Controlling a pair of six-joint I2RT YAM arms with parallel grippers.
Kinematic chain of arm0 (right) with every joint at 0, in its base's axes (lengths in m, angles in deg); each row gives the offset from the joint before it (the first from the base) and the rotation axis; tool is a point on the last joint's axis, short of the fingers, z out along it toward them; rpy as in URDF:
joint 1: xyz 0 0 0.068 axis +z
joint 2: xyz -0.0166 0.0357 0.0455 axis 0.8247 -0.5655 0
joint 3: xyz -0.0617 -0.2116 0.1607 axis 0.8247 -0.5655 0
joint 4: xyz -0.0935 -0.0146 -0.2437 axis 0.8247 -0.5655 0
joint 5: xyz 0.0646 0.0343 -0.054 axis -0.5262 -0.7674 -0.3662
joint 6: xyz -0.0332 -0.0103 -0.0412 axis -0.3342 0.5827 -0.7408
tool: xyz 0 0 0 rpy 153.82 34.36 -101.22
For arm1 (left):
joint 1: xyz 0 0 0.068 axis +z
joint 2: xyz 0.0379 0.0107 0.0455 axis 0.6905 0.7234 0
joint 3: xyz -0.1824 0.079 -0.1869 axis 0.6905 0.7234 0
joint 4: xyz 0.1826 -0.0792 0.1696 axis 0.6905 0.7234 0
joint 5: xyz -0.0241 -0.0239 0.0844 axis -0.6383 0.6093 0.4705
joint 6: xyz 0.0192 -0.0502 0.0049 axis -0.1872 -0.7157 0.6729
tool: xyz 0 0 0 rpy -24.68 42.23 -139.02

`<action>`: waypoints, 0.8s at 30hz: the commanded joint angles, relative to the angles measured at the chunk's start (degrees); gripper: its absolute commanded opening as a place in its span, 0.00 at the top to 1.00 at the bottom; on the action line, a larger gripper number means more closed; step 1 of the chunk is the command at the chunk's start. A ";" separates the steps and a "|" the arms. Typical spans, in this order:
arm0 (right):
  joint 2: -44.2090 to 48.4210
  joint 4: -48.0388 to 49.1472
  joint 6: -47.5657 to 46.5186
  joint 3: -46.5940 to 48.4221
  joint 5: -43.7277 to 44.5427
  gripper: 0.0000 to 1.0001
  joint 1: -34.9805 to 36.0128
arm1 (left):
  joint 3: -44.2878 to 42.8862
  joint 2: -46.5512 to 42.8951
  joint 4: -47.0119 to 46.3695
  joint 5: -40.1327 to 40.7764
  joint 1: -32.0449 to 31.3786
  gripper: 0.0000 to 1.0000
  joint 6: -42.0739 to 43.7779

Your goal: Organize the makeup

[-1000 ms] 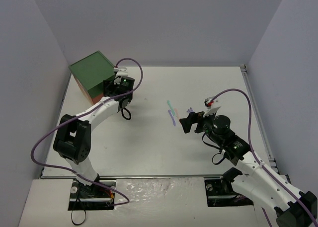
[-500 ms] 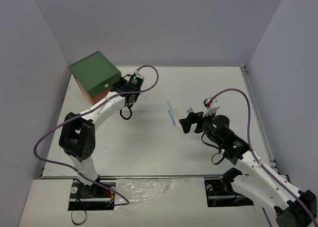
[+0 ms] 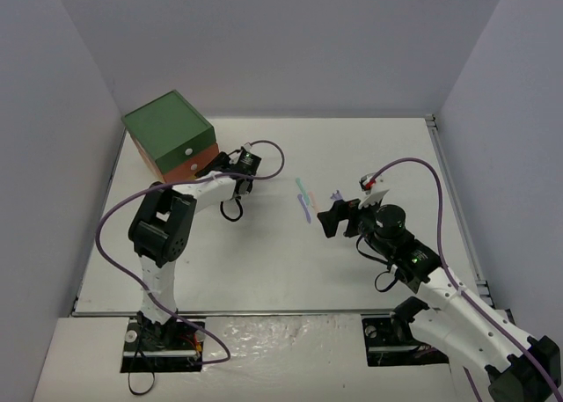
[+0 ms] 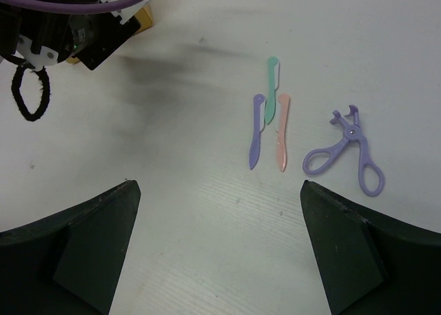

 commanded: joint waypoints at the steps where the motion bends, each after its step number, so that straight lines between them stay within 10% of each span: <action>1: 0.56 4.72 -0.53 0.49 -0.74 0.00 -0.63 | -1.40 -0.44 -9.04 6.75 0.88 0.52 4.62; 24: 0.05 4.84 -0.53 0.36 -0.77 0.00 -0.72 | -3.88 3.53 -4.88 -1.71 3.17 0.62 3.36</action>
